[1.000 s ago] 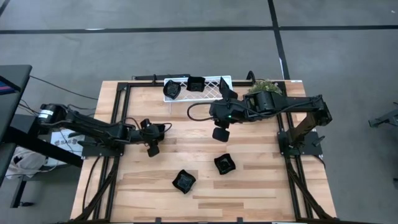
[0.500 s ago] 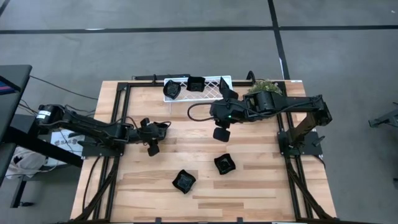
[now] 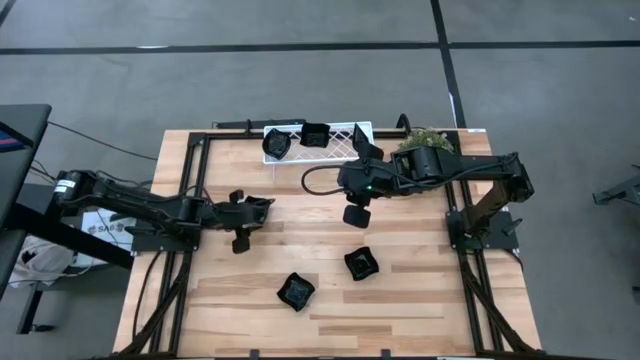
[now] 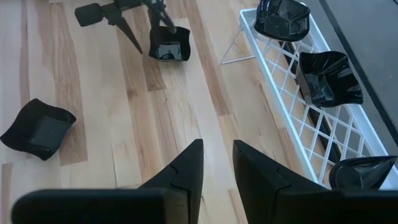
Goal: Pick & Place Mini shaped plates
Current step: Stack the black distorted square plate on top of the black distorted square plate on the shelf
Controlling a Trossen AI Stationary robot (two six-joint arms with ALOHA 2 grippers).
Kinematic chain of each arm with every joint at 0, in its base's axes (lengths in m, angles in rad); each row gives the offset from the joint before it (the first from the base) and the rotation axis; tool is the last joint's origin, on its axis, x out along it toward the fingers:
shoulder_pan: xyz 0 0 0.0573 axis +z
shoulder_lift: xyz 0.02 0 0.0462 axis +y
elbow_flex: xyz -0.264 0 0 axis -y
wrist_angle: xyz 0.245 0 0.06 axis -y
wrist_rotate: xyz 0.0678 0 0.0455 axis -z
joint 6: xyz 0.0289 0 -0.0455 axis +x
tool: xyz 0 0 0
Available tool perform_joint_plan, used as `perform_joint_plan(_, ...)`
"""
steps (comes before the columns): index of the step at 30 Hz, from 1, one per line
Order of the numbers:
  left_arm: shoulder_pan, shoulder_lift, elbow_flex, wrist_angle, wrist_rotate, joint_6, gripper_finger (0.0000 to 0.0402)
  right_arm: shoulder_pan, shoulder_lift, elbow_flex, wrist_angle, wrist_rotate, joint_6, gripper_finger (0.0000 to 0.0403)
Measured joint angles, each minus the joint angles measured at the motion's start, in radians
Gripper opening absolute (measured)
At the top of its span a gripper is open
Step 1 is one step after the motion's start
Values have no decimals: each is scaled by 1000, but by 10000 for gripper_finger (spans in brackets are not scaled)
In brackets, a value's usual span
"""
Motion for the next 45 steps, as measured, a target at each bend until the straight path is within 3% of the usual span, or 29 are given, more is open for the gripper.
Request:
perform_joint_plan(21,7,140,0,44,-54,-19,165,0,0,0,-6,2,1,82)
perform_joint_plan(30,27,181,0,70,-15,-27,162,0,0,0,-6,2,1,82)
perform_joint_plan(45,16,224,0,104,24,-112,53,0,0,0,-6,1,89,82)
